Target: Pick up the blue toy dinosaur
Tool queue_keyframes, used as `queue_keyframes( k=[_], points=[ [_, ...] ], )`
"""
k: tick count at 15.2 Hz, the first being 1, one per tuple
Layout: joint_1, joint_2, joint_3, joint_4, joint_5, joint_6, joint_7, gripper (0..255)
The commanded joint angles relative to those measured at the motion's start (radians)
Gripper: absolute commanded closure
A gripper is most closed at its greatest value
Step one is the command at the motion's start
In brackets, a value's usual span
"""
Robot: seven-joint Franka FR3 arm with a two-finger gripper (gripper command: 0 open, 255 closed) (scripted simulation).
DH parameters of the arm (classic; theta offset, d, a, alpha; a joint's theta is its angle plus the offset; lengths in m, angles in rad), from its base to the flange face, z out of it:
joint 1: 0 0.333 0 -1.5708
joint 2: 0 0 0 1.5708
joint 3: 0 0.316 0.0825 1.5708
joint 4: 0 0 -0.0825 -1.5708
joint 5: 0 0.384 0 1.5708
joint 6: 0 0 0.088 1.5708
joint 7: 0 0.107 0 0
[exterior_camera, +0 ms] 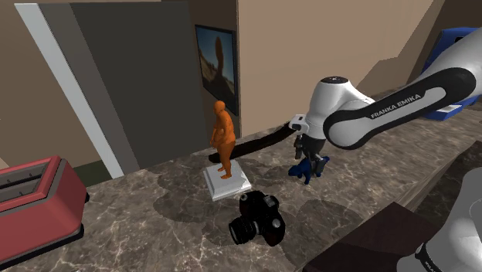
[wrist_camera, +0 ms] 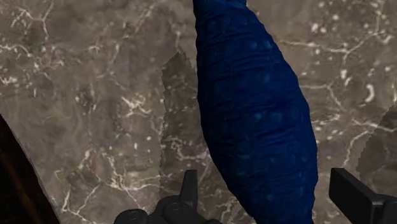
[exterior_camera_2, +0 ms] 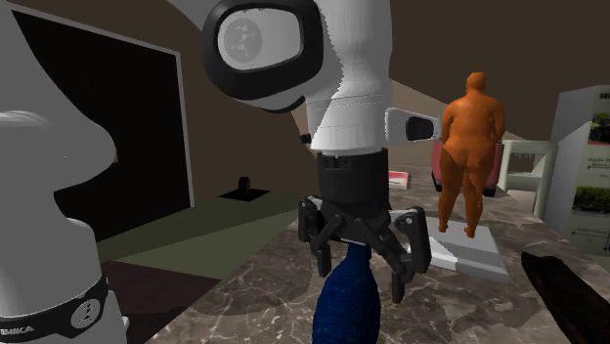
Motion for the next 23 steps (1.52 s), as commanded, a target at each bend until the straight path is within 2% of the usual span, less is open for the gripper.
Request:
queue_keyframes(
  k=[1, 2, 11, 23],
  points=[
    [0.0, 0.007, -0.001, -0.006, 0.001, 0.013, -0.001, 0],
    [0.001, 0.008, 0.0, -0.005, 0.001, 0.014, 0.0, 255],
    [0.0, 0.007, -0.001, -0.006, 0.001, 0.013, -0.001, 255],
    [-0.005, -0.105, 0.015, 0.074, -0.009, -0.178, 0.01, 255]
  ],
)
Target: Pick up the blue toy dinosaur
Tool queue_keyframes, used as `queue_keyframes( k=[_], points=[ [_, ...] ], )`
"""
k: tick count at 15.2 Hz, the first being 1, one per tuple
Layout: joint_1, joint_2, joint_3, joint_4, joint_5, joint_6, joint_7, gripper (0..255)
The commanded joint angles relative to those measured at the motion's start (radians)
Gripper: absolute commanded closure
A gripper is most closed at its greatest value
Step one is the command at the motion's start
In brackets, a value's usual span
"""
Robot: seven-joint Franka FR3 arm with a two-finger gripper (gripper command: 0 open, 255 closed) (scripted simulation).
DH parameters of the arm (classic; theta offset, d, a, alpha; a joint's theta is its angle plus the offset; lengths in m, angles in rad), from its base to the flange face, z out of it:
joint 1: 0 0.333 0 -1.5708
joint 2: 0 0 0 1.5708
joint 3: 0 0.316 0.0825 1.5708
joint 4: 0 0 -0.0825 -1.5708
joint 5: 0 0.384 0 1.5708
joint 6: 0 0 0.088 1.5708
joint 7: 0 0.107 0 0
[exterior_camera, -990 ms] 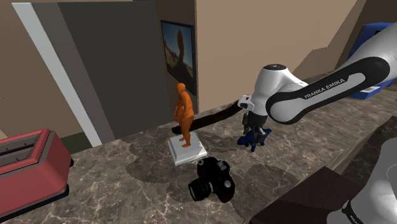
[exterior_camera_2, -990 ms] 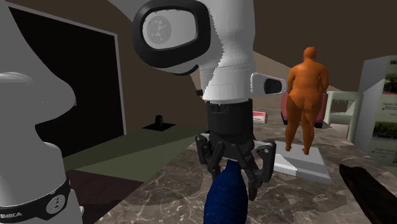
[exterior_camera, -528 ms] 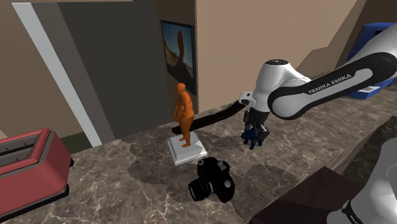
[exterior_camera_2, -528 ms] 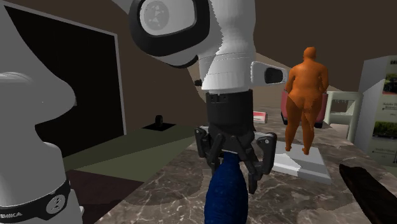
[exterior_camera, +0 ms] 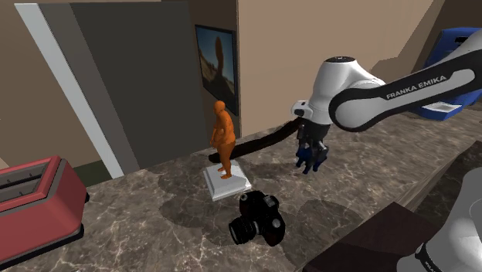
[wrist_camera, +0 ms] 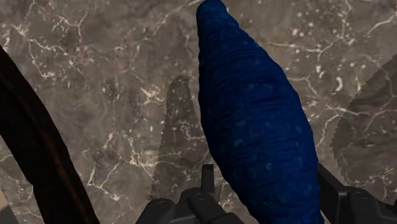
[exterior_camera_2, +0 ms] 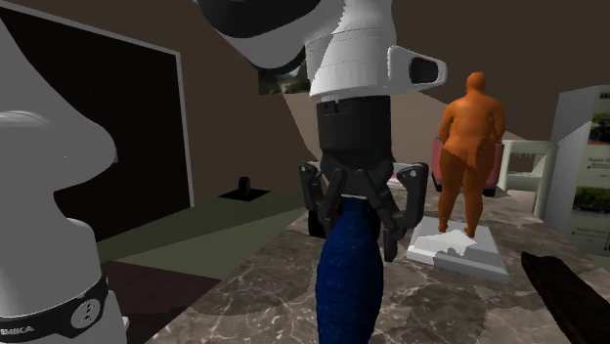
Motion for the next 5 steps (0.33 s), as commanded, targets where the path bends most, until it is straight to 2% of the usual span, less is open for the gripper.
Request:
queue_keyframes(
  k=[1, 5],
  points=[
    [-0.001, -0.014, 0.001, 0.019, 0.0, -0.034, -0.001, 255],
    [-0.001, -0.029, 0.004, 0.037, -0.001, -0.066, 0.0, 255]
  ],
)
